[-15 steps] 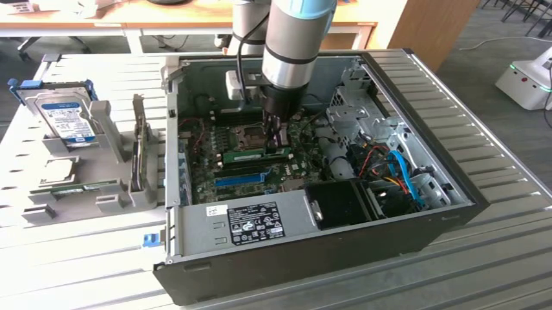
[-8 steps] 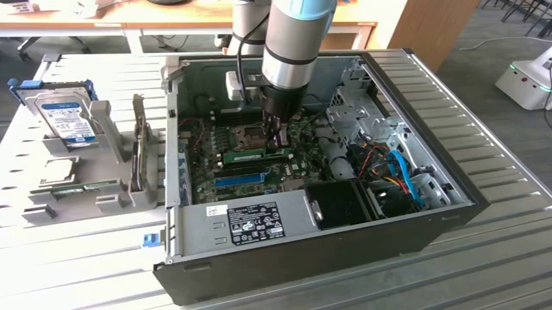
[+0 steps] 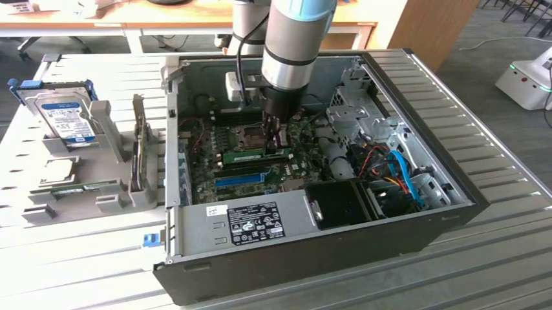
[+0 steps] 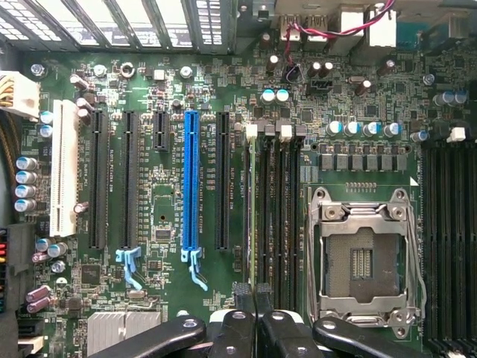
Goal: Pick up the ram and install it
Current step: 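Insert the ram into the slot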
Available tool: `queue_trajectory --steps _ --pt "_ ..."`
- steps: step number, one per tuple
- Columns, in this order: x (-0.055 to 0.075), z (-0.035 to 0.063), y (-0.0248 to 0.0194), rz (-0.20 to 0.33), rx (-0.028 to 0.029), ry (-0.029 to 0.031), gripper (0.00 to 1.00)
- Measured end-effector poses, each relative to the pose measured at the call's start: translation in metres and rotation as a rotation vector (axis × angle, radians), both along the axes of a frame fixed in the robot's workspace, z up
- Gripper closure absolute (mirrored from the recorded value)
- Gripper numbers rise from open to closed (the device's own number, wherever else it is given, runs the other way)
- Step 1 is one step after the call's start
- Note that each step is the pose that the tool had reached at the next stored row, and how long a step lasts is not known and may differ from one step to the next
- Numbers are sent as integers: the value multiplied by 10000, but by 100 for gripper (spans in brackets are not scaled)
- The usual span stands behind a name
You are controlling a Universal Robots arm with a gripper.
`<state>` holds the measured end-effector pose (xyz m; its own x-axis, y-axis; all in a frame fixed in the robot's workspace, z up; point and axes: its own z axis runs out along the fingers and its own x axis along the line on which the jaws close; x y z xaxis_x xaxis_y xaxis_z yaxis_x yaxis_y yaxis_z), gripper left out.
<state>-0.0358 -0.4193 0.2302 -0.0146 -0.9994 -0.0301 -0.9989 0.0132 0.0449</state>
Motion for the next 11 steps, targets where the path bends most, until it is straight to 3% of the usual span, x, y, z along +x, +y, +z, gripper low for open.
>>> queue_trajectory --steps 11 --pt "0 -16 0 0 -1 1 88"
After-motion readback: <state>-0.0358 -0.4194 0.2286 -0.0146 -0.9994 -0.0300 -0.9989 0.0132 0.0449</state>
